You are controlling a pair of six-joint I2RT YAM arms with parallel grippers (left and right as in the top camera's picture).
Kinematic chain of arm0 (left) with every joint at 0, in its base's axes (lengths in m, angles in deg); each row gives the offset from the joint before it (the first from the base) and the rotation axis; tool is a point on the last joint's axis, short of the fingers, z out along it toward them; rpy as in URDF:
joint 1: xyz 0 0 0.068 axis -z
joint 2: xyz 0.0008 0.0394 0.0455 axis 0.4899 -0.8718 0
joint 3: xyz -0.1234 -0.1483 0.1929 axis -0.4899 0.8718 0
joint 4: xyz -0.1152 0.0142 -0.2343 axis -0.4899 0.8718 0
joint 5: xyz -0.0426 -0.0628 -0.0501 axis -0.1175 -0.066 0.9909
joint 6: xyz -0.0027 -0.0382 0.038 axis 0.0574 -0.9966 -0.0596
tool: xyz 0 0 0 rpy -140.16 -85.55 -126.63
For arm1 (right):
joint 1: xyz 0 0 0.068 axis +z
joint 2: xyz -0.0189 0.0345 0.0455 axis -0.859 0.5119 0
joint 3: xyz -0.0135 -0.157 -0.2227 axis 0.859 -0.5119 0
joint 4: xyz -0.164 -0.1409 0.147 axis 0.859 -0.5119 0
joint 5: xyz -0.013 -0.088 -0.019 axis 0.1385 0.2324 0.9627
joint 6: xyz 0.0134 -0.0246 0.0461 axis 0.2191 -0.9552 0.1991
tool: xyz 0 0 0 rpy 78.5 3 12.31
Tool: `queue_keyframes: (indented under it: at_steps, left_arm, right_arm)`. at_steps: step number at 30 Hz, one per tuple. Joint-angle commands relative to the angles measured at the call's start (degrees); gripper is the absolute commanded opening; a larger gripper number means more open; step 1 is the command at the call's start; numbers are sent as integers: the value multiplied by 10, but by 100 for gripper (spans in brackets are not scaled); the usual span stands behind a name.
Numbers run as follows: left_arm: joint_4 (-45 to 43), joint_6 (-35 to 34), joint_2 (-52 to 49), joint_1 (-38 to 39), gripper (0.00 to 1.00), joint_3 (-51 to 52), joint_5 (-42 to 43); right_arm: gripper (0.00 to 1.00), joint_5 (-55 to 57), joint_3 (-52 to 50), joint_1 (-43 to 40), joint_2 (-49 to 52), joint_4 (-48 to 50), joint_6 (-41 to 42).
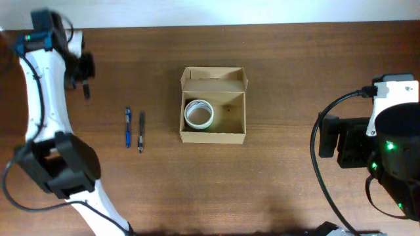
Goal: Pack container
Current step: 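Lift the Sharpie marker and carry it over the box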
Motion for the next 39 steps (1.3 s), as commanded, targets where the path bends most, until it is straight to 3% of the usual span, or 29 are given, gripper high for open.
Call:
queue_keyframes:
  at_steps: [1, 8, 13, 19, 22, 28, 39]
  left_arm:
    - [11, 38, 27, 61, 2, -62, 2]
    - [-7, 102, 27, 216, 2, -81, 1]
    - [-15, 201, 27, 340, 2, -81, 1]
    - [10, 366, 27, 452, 2, -81, 47]
    - [55, 425, 24, 477, 2, -80, 89]
    - [118, 455, 22, 476, 2, -48, 129]
    - [71, 468, 22, 462, 2, 109, 127]
  right_arm:
    - [99, 6, 2, -2, -3, -3, -7]
    - [99, 13, 87, -2, -12, -3, -73]
    - [99, 22, 143, -2, -22, -3, -131]
    - [99, 47, 150, -2, -43, -3, -144]
    - [99, 47, 150, -2, -52, -3, -150]
    - [99, 65, 150, -2, -59, -3, -156]
    - [99, 80, 150, -2, -60, -3, -156]
